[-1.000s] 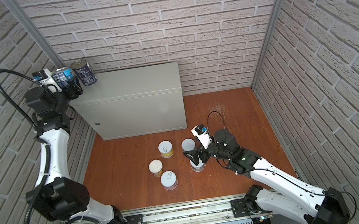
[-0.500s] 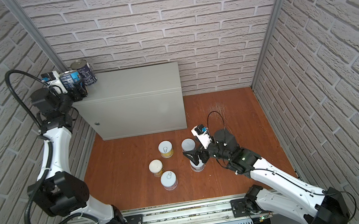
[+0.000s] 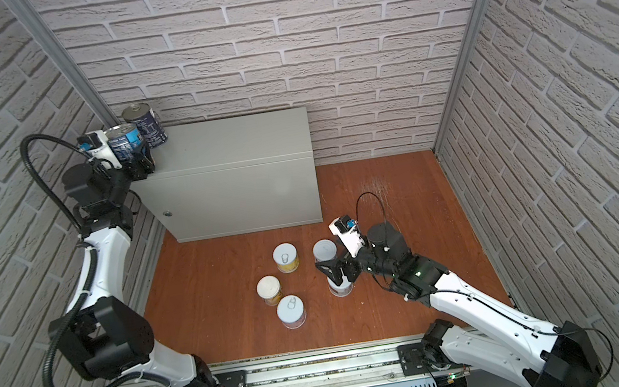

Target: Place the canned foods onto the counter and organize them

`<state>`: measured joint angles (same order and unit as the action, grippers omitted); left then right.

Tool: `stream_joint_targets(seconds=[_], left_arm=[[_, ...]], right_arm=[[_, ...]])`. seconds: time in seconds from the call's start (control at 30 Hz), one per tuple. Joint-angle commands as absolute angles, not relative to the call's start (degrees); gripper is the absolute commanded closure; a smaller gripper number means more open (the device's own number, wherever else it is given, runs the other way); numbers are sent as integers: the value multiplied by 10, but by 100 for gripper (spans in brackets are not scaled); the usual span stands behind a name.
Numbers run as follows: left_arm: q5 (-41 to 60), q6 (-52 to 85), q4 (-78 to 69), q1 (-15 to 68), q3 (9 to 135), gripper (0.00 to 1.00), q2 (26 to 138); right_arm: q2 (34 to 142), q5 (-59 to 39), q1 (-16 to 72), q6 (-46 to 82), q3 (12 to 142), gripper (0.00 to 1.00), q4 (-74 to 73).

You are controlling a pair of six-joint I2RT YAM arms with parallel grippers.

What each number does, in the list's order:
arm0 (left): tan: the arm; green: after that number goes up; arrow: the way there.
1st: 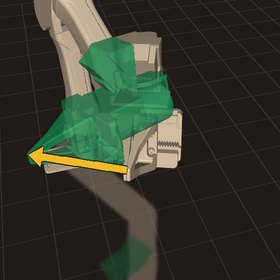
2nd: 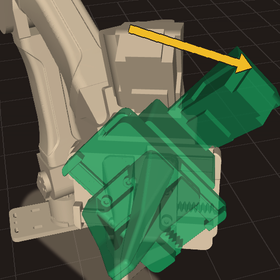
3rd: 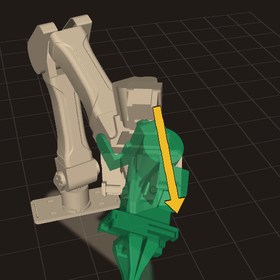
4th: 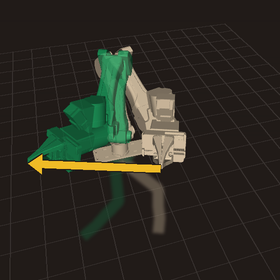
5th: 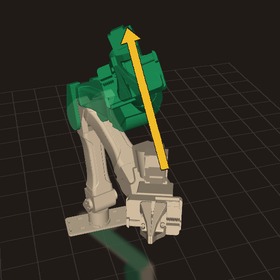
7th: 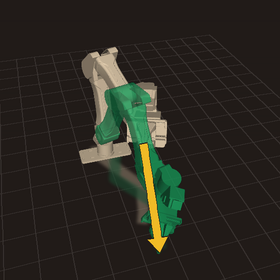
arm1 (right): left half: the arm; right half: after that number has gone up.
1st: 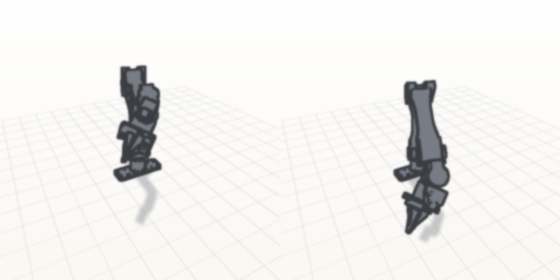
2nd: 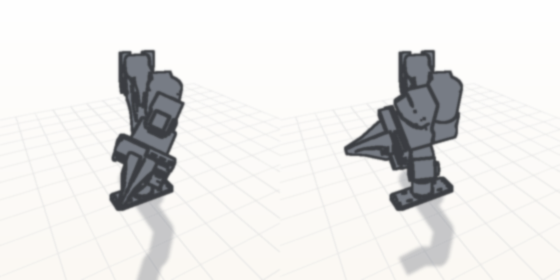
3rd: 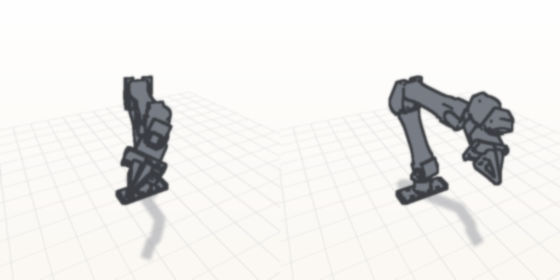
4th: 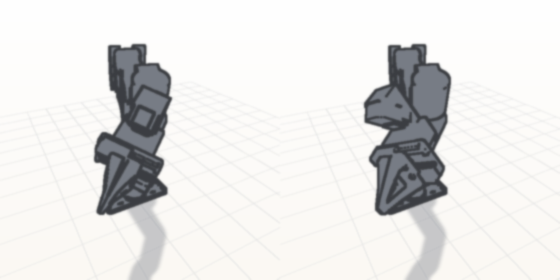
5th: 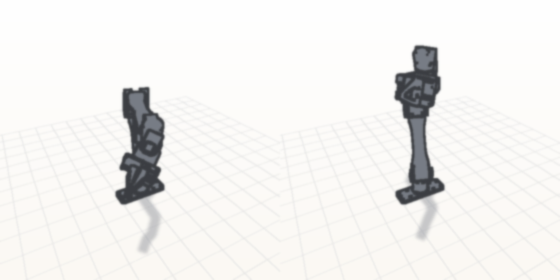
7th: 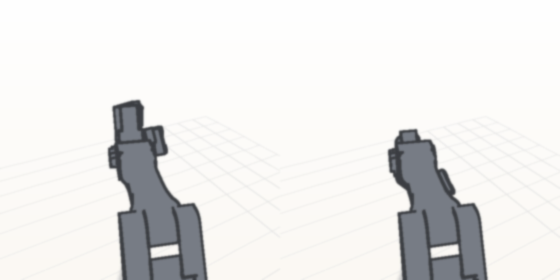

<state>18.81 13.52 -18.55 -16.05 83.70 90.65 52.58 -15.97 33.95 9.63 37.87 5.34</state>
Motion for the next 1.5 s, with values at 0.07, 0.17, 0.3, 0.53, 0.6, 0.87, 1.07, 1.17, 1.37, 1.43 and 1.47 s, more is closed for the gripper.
stream_joint_targets(seconds=[0.07, 0.17, 0.3, 0.53, 0.6, 0.87, 1.07, 1.17, 1.37, 1.43, 1.47], left_arm=[[178, 122, -289, -156, 801, 35, 879], [178, 122, -296, -152, 795, 35, 883], [173, 121, -302, -144, 794, 35, 891], [131, 96, -336, -115, 770, 34, 895], [120, 85, -345, -106, 765, 33, 896], [110, 78, -355, -98, 756, 33, 911], [99, 77, -358, -97, 755, 33, 924], [98, 76, -357, -98, 761, 32, 934], [102, 85, -345, -100, 780, 33, 950], [101, 86, -361, -100, 769, 31, 945], [103, 84, -361, -100, 767, 26, 943]], right_arm=[[532, -165, 341, 97, 381, 1, 31], [531, -165, 341, 96, 380, 1, 30], [532, -158, 341, 97, 381, 1, 32], [533, -155, 342, 96, 381, 1, 33], [534, -151, 341, 96, 380, 1, 34], [540, -152, 342, 95, 381, 1, 33], [543, -153, 341, 93, 381, 1, 31], [546, -153, 341, 92, 381, 1, 31], [551, -151, 342, 92, 381, 1, 29], [553, -152, 341, 92, 381, 1, 28], [554, -152, 341, 92, 382, 1, 27]])
